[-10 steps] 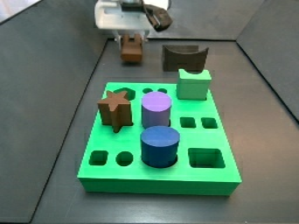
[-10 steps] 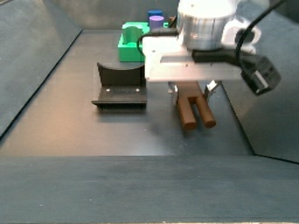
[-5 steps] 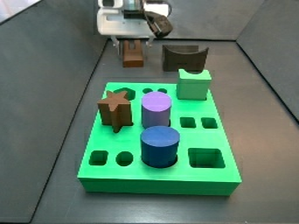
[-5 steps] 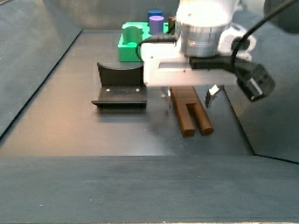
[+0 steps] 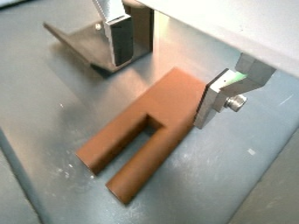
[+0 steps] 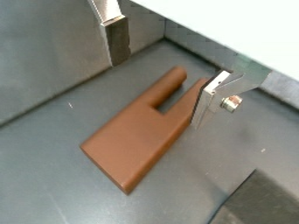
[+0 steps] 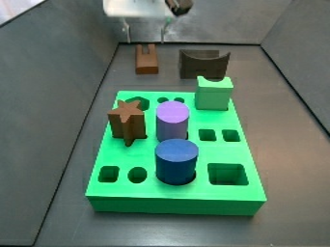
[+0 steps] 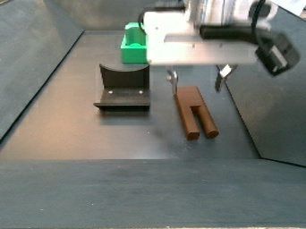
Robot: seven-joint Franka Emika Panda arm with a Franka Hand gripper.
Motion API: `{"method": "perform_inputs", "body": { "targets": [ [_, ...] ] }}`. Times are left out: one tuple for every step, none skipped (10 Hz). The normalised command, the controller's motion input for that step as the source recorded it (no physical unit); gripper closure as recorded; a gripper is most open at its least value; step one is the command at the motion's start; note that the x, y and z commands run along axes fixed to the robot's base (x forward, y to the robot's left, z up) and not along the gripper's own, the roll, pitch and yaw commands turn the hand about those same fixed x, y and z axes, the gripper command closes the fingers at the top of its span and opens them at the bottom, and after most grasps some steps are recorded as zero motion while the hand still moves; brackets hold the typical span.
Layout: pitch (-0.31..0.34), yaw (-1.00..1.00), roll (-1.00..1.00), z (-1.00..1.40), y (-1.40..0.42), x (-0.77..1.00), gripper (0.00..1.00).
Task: Pick up the square-circle object. Move up. Rotate the square-circle object. Place the square-circle object on the fixture. Regrasp the square-circle object. Move to above the board. Insert the square-circle object.
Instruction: Rotate the square-circle object.
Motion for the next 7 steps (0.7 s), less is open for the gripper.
{"method": "perform_inputs", "body": {
  "targets": [
    [0.056,-0.01,0.01,0.87,0.01,-0.03,0.00],
    [0.058,-0.01,0.01,0.70,0.01,-0.03,0.00],
    [0.059,-0.01,0.02,0.48,0.01,-0.02,0.00],
    [0.000,1.00,0.00,0.00,0.00,0.00,0.00],
    [0.000,1.00,0.00,-0.26,0.00,0.02,0.00],
    [0.000,1.00,0.00,-0.24,0.00,0.05,0.00],
    [-0.001,1.00,0.00,-0.11,0.00,0.04,0.00]
  ]
}}
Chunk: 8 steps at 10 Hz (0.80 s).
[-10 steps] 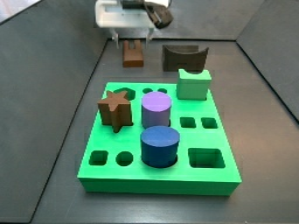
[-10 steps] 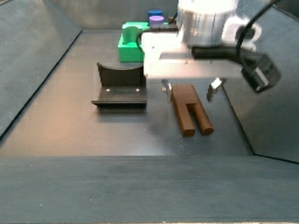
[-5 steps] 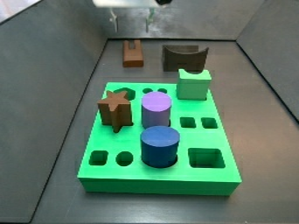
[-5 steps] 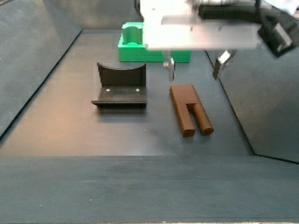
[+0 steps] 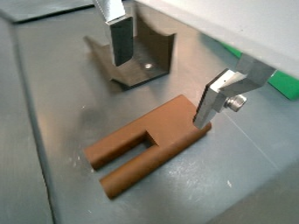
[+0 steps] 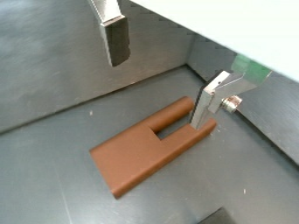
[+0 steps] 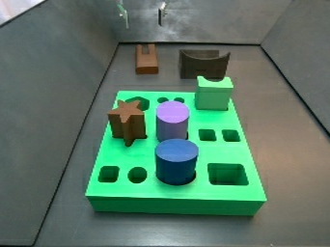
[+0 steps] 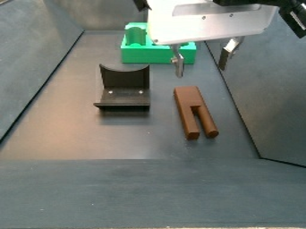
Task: Pick up the square-circle object. Move up. Rotate the square-circle object. Place the square-circle object on the fixture. Regrasp the square-circle object. Move to above the board. Insert the square-circle object.
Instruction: Rotate the square-circle object.
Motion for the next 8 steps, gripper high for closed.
{"method": "perform_inputs", "body": {
  "targets": [
    [-0.001,1.00,0.00,-0.06,0.00,0.04,0.00],
    [-0.001,1.00,0.00,-0.05,0.00,0.03,0.00],
    [-0.001,1.00,0.00,-0.04,0.00,0.03,0.00],
    [-0.001,1.00,0.00,-0.04,0.00,0.03,0.00],
    [-0.002,1.00,0.00,-0.04,0.00,0.03,0.00],
    [-0.002,1.00,0.00,-0.04,0.00,0.03,0.00],
    [-0.002,1.00,0.00,-0.04,0.00,0.03,0.00],
    [-0.002,1.00,0.00,-0.04,0.00,0.03,0.00]
  ]
}}
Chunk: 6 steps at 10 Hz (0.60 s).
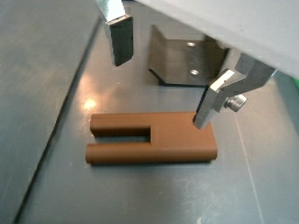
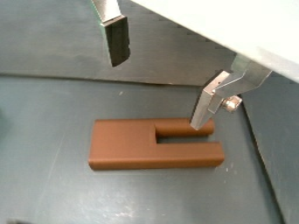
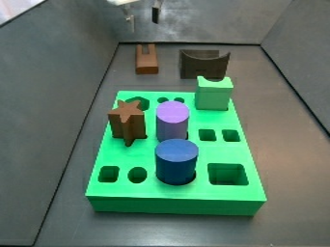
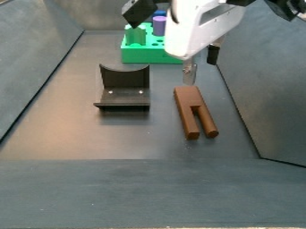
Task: Pick up the square-circle object. Move up. Rotate the square-circle object. Place the square-circle object on the fixture. Regrasp the square-circle object. Move to above the board. Insert the square-circle object.
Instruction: Rotate the square-circle object.
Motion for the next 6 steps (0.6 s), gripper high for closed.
{"method": "perform_inputs", "body": {
  "targets": [
    [-0.002,1.00,0.00,-0.04,0.00,0.03,0.00],
    [-0.002,1.00,0.00,-0.04,0.00,0.03,0.00],
    [-0.002,1.00,0.00,-0.04,0.00,0.03,0.00],
    [-0.002,1.00,0.00,-0.04,0.00,0.03,0.00],
    [-0.002,1.00,0.00,-0.04,0.00,0.03,0.00],
    [-0.002,1.00,0.00,-0.04,0.00,0.03,0.00]
  ]
}}
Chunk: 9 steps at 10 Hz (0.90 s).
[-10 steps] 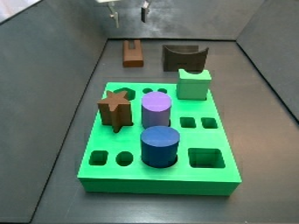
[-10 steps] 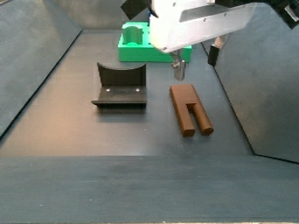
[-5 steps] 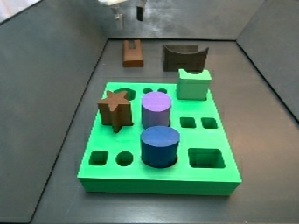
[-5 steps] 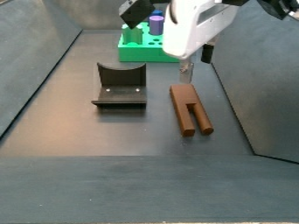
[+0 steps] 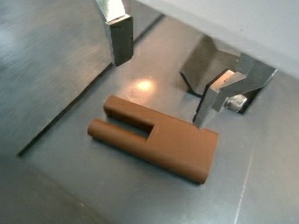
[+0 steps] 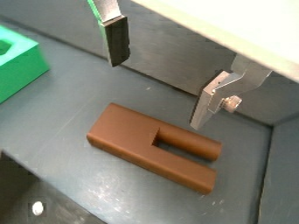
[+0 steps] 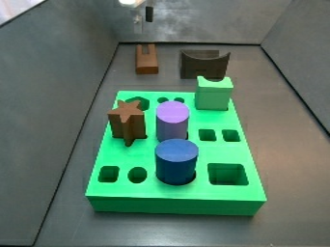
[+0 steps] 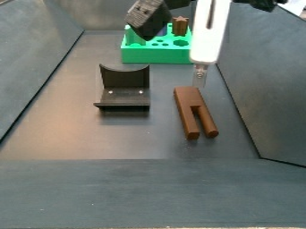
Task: Pick up the square-circle object. Move up. Rotate the square-circle object. Place the square-circle object on the fixture. Regrasp the square-circle object. Move to above the board. Insert the square-circle object.
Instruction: Rotate the square-circle object.
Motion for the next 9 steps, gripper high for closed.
{"method": "perform_inputs", "body": {
  "targets": [
    [-0.002,1.00,0.00,-0.04,0.00,0.03,0.00],
    [-0.003,1.00,0.00,-0.04,0.00,0.03,0.00],
    [-0.003,1.00,0.00,-0.04,0.00,0.03,0.00],
    [-0.003,1.00,0.00,-0.03,0.00,0.03,0.00],
    [-0.003,1.00,0.00,-0.03,0.00,0.03,0.00],
    [-0.003,1.00,0.00,-0.03,0.00,0.03,0.00],
    [-0.003,1.00,0.00,-0.03,0.00,0.03,0.00],
    [-0.003,1.00,0.00,-0.03,0.00,0.03,0.00],
    [-0.004,1.00,0.00,-0.03,0.00,0.03,0.00]
  ]
}}
